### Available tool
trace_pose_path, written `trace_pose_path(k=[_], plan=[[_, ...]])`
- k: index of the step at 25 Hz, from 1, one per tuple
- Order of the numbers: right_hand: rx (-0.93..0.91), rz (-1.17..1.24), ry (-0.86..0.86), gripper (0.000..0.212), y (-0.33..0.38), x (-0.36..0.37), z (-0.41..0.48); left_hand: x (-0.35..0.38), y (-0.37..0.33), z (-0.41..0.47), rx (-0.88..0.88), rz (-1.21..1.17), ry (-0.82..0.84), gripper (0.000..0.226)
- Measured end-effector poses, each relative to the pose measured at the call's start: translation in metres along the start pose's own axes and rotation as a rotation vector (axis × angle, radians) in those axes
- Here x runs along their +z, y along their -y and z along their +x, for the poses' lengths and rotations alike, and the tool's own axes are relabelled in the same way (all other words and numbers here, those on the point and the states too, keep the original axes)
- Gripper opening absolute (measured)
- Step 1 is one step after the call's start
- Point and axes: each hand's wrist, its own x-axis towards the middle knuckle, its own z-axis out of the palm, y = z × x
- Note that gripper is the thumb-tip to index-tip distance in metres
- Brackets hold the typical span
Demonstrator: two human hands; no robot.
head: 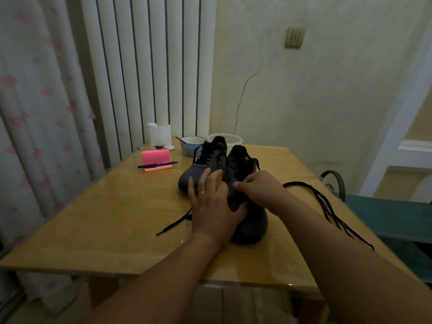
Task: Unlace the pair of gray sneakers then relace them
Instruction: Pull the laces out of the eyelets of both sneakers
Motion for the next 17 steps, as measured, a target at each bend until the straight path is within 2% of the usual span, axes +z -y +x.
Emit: trace_pose_path(k=[1, 3, 6, 8, 10, 12, 13, 15, 17], plan=[[-0.023, -0.005, -0.013, 0.039, 0.000, 0.002, -0.002, 0.000, 0.000, 0.000, -0.002, -0.005, 0.022, 0.044], [-0.076, 0.170, 0.031, 0.029, -0.002, -0.002, -0.012, -0.001, -0.001, 0.001, -0.051, -0.093, 0.114, 0.037], [-0.137, 0.466, 0.241, 0.024, -0.011, -0.017, -0.034, 0.000, 0.000, 0.003, -0.140, -0.199, 0.167, 0.036], [-0.105, 0.494, 0.216, 0.028, -0.017, -0.026, -0.041, 0.004, 0.002, 0.003, -0.141, -0.208, 0.171, 0.038], [-0.029, 0.331, 0.089, 0.042, -0.015, -0.025, -0.034, 0.006, 0.002, 0.003, -0.135, -0.220, 0.176, 0.039], [-0.026, 0.013, 0.030, 0.057, -0.003, -0.018, -0.018, 0.008, 0.003, 0.004, -0.139, -0.226, 0.181, 0.037], [-0.057, -0.155, 0.022, 0.057, 0.004, -0.013, -0.011, 0.009, 0.004, 0.004, -0.142, -0.223, 0.190, 0.035], [-0.145, -0.381, 0.001, 0.040, 0.012, -0.006, -0.004, 0.009, 0.005, 0.003, -0.139, -0.220, 0.203, 0.030], [-0.250, -0.317, 0.022, 0.025, 0.015, -0.005, -0.010, 0.007, 0.004, 0.003, -0.131, -0.234, 0.200, 0.026]])
